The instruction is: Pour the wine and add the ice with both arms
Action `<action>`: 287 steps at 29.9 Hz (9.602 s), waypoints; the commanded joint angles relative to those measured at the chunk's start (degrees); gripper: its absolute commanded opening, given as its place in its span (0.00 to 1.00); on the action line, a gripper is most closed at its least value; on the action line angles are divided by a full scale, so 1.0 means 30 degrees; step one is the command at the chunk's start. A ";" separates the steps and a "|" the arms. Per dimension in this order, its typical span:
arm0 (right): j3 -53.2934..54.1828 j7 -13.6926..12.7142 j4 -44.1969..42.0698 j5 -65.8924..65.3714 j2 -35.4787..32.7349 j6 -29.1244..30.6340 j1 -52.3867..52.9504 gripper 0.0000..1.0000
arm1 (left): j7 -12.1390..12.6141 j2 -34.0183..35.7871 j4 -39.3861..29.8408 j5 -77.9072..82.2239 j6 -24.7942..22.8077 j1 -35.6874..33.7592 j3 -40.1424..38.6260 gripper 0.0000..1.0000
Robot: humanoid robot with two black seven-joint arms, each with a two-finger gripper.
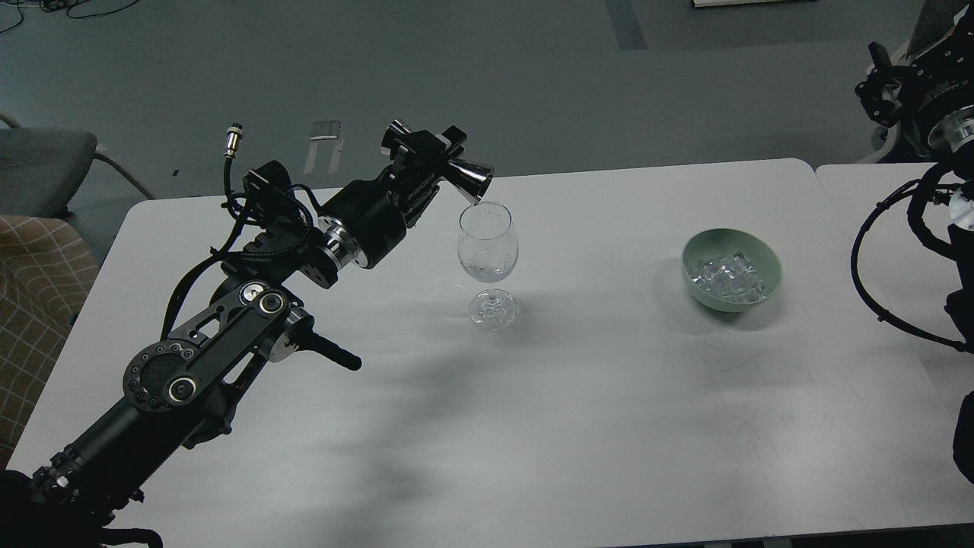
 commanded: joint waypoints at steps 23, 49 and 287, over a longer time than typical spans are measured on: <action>-0.0267 -0.0060 -0.0092 -0.0059 -0.0151 -0.0178 -0.0179 1.00 | -0.0292 -0.1526 0.1958 -1.7711 0.2068 0.2901 -0.8541 0.01; -0.0326 -0.0061 -0.0004 -0.0118 -0.0239 -0.0617 -0.0296 1.00 | -0.1229 -0.3403 1.3240 -2.0240 -0.2094 0.1526 -0.9249 0.14; -1.8431 -0.0471 0.9928 -2.6397 0.1929 -0.0705 0.3893 0.00 | -0.3720 0.6617 0.6092 -1.3121 -0.4906 0.3020 -0.7579 0.98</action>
